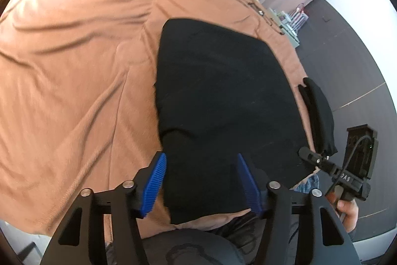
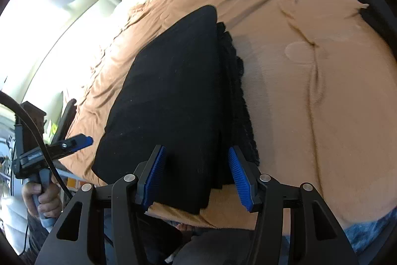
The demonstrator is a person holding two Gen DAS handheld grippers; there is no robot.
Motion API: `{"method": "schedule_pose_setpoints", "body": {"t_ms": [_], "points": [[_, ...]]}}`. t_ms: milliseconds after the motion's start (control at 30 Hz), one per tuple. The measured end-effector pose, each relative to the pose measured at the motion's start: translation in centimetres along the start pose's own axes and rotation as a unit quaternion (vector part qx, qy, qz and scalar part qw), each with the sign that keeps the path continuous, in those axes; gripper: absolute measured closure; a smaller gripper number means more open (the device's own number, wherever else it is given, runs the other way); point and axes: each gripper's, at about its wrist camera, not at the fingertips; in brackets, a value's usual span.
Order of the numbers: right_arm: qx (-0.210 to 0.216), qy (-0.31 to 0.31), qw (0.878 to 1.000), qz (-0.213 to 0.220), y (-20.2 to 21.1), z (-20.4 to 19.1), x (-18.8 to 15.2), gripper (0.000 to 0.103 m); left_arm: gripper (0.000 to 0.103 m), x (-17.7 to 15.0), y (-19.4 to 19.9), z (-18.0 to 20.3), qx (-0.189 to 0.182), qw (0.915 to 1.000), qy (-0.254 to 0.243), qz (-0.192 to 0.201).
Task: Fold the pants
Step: 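Open the left gripper and release the folded trousers onto the bed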
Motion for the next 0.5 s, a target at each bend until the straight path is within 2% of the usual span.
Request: {"method": "schedule_pose_setpoints", "body": {"t_ms": [67, 167, 267, 367, 500], "points": [[-0.001, 0.013, 1.0, -0.005, -0.6, -0.2, 0.4, 0.08, 0.046, -0.4, -0.5, -0.6, 0.004, 0.9999, 0.007, -0.007], [-0.003, 0.02, 1.0, 0.007, -0.4, 0.1, 0.9, 0.095, 0.047, -0.8, -0.7, -1.2, -0.006, 0.9997, 0.018, -0.014], [-0.005, 0.017, 1.0, 0.018, 0.4, 0.6, 0.6, 0.097, 0.047, -1.2, -0.8, -1.1, -0.015, 0.9995, 0.021, -0.021], [-0.025, 0.012, 0.999, 0.025, 0.9, 1.4, 0.2, 0.098, 0.047, -1.6, -0.8, -0.7, -0.029, 0.9988, 0.023, -0.03], [-0.033, -0.003, 0.999, 0.011, -0.1, 2.6, -0.5, 0.098, 0.047, -2.2, -1.5, -0.8, -0.039, 0.9977, 0.03, -0.048]]}}
Point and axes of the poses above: each gripper's, at about its wrist camera, not at the fingertips, and y roughly against the way its jaws point, z to its right, x to its top, and after that the axes turned 11 degrees about z, right-handed
